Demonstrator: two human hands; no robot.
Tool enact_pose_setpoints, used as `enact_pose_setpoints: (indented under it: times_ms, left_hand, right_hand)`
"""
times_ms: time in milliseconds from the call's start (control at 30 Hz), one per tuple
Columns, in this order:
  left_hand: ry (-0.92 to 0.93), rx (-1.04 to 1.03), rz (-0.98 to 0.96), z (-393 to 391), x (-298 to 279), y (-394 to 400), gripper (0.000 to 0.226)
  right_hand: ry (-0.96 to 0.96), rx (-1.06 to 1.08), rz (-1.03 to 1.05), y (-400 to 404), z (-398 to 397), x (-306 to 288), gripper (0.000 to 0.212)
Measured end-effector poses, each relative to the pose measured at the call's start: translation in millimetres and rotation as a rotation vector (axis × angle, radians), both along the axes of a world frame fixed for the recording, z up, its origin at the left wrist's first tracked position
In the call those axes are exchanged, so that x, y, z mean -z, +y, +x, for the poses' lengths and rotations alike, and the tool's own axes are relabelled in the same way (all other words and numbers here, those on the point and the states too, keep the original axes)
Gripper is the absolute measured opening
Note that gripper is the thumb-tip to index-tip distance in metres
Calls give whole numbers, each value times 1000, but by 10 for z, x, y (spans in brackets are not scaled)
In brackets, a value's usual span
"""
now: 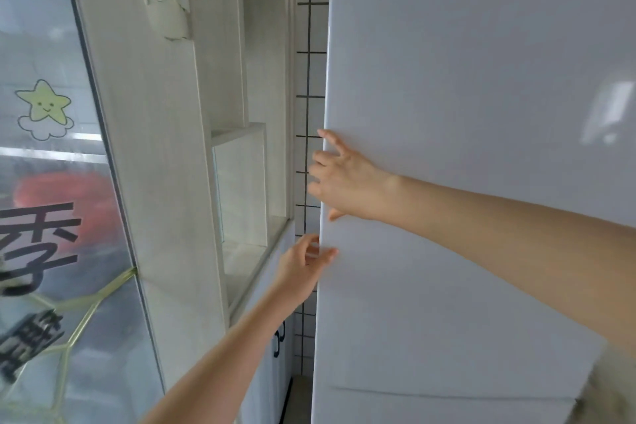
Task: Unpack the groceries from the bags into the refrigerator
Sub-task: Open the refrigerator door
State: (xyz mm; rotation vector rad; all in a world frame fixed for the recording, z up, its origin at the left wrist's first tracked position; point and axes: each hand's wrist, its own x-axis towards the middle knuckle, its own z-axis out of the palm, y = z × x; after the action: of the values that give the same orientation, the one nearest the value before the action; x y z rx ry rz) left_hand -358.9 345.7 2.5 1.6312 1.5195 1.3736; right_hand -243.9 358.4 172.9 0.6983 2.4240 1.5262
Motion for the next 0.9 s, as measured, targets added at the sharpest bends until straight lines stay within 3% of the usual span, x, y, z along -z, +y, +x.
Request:
enact_pose_setpoints:
  times_ms: [367,533,633,700,800,900]
  left_hand:
    - [80,-43,-7,23,-77,-136,41]
    - [85,-9,49,29,-34,-413,36]
    - [42,11,104,99,51,-670,27]
    - [-1,14,120,166,115,-840,25]
    - [-94,81,87,255,152,-1089,24]
    - [-133,133,75,337,169,-1302,28]
  right_hand:
    - [104,189,-47,-333,-197,57,29]
    - [158,108,-60,-504,-91,60,44]
    - [230,-81,-15,-735,163,138,47]
    - [337,-203,2,-892,389,268,39]
    - [657,-392,-29,-1123,766,498,16]
    - [965,-451,-105,-1375,1080,641,16]
